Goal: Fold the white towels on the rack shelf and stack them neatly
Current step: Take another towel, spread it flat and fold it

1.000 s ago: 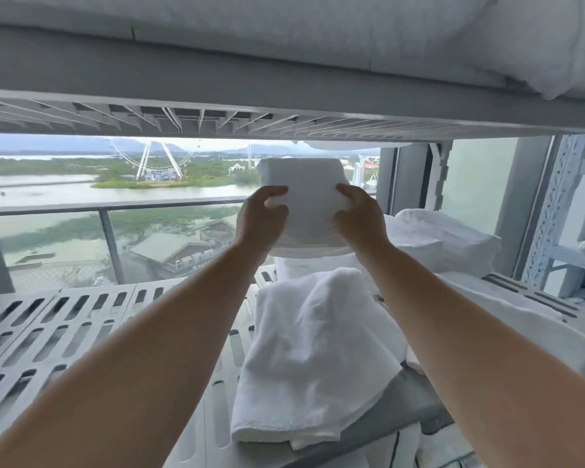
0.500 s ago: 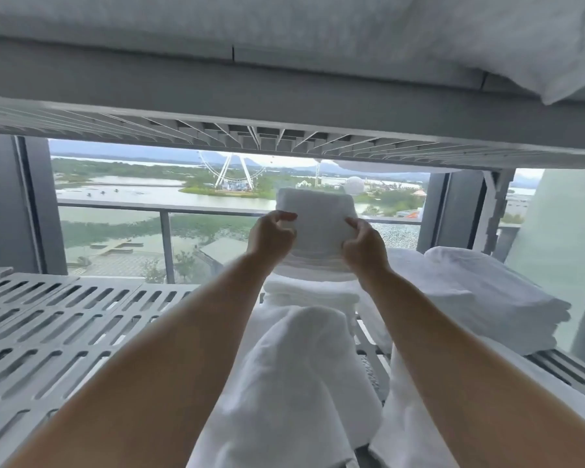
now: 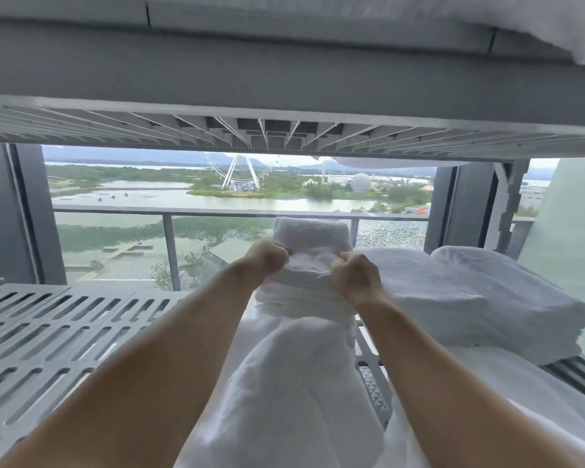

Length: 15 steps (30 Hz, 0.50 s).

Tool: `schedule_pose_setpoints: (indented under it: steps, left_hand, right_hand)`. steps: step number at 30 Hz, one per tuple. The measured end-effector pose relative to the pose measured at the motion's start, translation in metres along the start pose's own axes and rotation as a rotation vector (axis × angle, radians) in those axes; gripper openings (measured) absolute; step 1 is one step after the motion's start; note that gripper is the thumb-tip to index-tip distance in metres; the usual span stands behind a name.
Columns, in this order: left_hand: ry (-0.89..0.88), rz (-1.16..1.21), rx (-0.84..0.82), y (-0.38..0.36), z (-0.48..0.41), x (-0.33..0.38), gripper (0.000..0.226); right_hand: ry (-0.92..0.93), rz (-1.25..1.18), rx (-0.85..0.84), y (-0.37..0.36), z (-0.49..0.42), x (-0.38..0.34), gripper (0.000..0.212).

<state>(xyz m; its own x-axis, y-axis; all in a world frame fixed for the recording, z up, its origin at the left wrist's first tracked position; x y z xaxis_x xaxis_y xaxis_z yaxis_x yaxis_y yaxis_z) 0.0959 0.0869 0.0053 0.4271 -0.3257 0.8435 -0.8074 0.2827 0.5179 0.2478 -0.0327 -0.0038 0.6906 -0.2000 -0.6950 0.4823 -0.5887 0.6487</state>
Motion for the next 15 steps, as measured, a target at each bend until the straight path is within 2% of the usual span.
schedule_pose_setpoints:
  steps: [4, 11, 13, 15]
  left_hand:
    - [-0.031, 0.043, 0.006, -0.004, 0.000, -0.008, 0.046]
    - [-0.124, 0.056, 0.005, -0.005, 0.012, -0.013, 0.036]
    - [-0.166, 0.127, 0.050, -0.001, 0.020, -0.018, 0.033]
    - [-0.208, 0.166, 0.116, 0.005, 0.028, -0.026, 0.034]
  right_hand:
    - [0.013, 0.069, -0.042, -0.009, 0.001, 0.003, 0.046]
    - [0.022, 0.104, -0.039, -0.010, 0.001, 0.005, 0.045]
    - [0.047, 0.116, -0.005, -0.005, 0.004, 0.003, 0.047]
    - [0.123, 0.217, 0.118, 0.000, 0.013, -0.001, 0.047]
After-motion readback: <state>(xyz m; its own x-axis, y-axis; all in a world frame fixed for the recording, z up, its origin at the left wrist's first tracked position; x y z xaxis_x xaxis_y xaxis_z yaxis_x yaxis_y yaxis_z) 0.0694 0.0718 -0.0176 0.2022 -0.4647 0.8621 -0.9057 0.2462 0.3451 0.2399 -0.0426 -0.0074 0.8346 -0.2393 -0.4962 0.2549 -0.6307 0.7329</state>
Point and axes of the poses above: each hand's wrist, its own z-axis away from the middle knuckle, its own y-axis out of the back of the hand, x = y × z, the point moved 3 cm from there along -z, towards the middle knuckle, and after that the axes turned 3 degrees about -x, right-handed, at the moved point
